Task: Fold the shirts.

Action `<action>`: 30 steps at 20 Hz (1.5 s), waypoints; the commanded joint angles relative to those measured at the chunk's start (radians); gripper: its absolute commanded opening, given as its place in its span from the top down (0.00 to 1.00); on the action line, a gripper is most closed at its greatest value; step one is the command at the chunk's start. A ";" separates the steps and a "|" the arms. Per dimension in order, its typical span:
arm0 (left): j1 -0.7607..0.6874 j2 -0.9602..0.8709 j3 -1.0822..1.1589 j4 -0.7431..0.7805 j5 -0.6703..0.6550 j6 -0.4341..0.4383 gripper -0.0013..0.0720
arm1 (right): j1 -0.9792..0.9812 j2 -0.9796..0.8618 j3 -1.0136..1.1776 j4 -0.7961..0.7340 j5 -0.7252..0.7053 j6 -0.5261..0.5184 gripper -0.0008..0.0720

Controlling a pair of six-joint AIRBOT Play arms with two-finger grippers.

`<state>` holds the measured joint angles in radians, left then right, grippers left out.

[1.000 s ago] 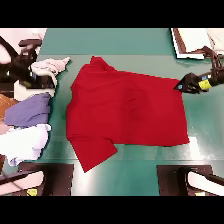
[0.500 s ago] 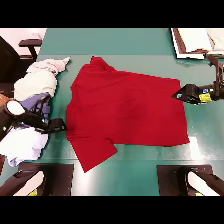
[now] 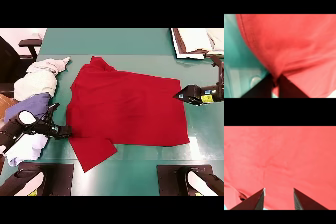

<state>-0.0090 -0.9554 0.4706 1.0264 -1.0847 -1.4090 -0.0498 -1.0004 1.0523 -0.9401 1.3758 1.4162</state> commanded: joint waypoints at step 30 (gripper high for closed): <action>-0.020 0.026 0.374 -0.029 -0.055 0.023 0.95 | -0.122 0.099 -0.400 -0.179 -0.111 0.060 0.96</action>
<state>-0.0292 -0.9306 0.7399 0.9939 -1.0904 -1.3956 -0.2424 -0.9443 0.5556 -1.1275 1.2560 1.4754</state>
